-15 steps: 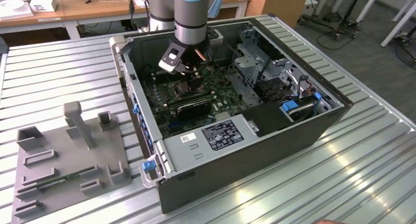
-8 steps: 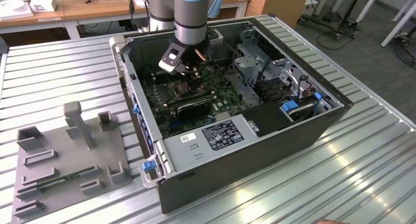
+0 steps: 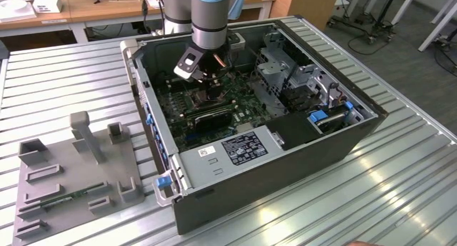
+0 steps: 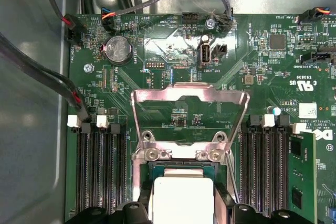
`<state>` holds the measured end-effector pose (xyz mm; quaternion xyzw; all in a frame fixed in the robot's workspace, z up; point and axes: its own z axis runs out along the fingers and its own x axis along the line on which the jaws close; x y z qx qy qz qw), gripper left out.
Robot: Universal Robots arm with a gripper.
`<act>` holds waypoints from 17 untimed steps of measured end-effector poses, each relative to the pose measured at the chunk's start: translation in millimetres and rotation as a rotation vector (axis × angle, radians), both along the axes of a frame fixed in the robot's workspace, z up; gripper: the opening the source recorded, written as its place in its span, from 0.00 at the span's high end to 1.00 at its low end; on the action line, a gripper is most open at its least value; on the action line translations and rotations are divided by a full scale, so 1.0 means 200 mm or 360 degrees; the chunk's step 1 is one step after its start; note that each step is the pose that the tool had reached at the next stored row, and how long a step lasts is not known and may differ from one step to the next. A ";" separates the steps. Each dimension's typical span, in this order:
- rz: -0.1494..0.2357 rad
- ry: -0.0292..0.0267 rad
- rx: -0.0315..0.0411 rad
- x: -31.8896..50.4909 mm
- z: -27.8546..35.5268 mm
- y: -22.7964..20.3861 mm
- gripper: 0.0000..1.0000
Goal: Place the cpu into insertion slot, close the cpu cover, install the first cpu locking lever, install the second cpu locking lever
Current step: 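Place the cpu into insertion slot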
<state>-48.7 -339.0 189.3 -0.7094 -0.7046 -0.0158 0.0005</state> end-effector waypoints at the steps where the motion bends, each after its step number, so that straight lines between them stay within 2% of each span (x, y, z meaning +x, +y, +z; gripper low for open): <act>1: 0.0000 0.00000 0.0000 0.000 0.000 0.000 0.46; 9: -0.0001 -0.00004 0.0000 0.000 -0.001 0.000 0.46; 11: -0.0001 -0.00039 0.0006 0.002 -0.006 0.003 0.42; 12: -0.0001 -0.00023 0.0004 0.002 -0.005 0.002 0.42; 13: -0.0001 -0.00009 0.0002 0.001 -0.002 0.001 0.34; 17: -0.0002 -0.00002 0.0000 0.000 0.000 0.000 0.34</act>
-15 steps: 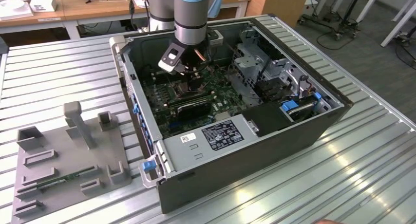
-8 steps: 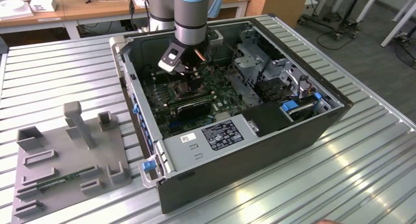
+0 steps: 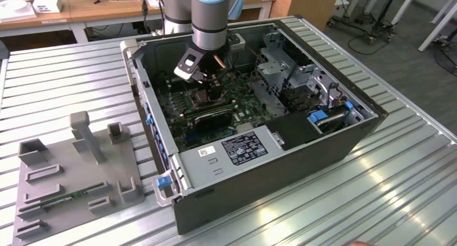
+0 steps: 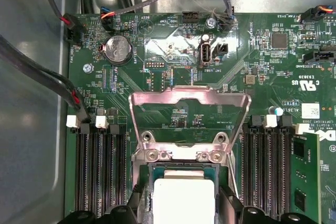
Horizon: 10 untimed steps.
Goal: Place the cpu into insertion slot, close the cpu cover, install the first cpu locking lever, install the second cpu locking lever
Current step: 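Place the cpu into insertion slot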
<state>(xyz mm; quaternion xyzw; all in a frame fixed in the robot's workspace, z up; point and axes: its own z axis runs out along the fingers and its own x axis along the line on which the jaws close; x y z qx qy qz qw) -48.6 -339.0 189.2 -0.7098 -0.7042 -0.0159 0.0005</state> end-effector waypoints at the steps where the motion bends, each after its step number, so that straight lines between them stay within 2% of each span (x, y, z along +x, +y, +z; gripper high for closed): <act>1: 0.0000 0.00000 0.0000 0.000 0.000 0.000 0.34; 10: 0.0000 0.00001 0.0000 0.000 0.041 0.000 0.34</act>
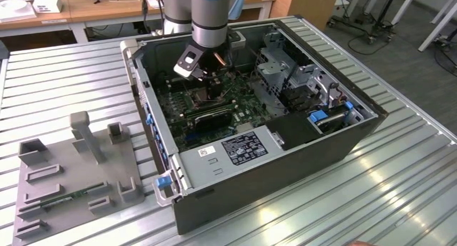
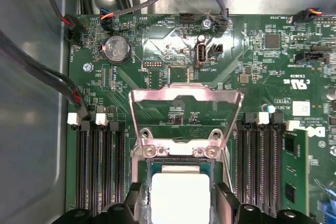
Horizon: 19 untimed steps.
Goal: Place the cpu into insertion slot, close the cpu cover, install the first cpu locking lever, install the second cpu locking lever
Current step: 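Place the cpu into insertion slot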
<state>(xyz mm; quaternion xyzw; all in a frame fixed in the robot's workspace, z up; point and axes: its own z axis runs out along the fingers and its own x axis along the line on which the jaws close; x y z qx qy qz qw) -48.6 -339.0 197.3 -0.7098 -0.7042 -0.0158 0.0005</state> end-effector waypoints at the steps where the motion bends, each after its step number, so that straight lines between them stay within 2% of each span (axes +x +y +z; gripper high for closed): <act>1: 0.0000 -0.00001 0.0000 0.000 0.007 0.000 0.34; 4: 0.0000 0.00001 0.0000 0.000 0.023 0.000 0.34; 9: 0.0000 -0.00001 0.0000 0.000 0.024 0.000 0.35; 10: 0.0000 -0.00001 0.0000 0.000 0.024 0.000 0.41; 11: 0.0000 -0.00001 0.0000 0.000 0.024 0.000 0.41; 13: 0.0000 -0.00001 0.0000 0.000 0.024 0.000 0.53; 14: 0.0000 -0.00001 0.0000 0.000 0.024 0.000 0.53; 16: 0.0000 -0.00001 0.0000 0.000 0.024 0.000 0.65; 17: 0.0000 -0.00001 0.0000 0.000 0.024 0.000 0.65; 19: 0.0000 -0.00001 0.0000 0.000 0.024 0.000 0.77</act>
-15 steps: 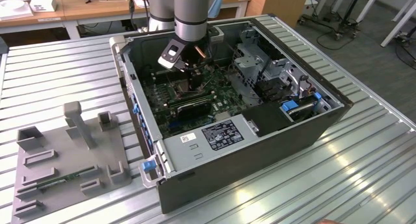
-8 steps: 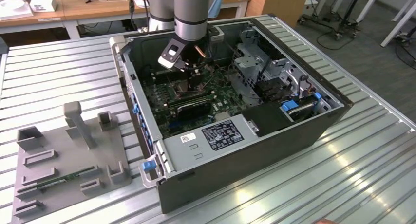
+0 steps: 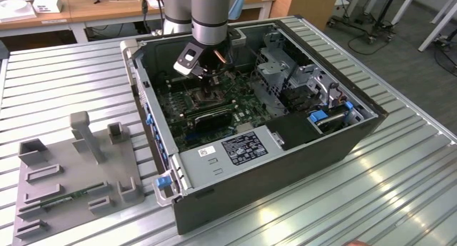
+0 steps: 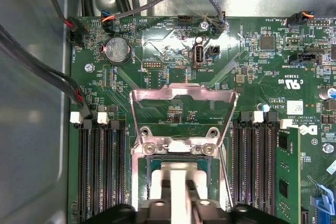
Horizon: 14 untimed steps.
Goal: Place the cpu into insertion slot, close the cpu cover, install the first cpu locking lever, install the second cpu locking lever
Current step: 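Place the cpu into insertion slot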
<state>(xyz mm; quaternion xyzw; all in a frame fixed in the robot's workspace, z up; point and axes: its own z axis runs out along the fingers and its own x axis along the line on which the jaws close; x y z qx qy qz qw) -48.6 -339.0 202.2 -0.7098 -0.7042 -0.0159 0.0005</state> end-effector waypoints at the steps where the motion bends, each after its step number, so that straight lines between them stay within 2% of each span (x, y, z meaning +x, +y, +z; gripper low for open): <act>1: 0.0000 0.00000 0.0000 0.000 0.000 0.000 0.77; 3: 0.0000 0.00000 0.0000 0.000 0.000 0.000 0.89; 14: 0.0000 -0.00001 0.0000 -0.009 -0.002 0.000 0.89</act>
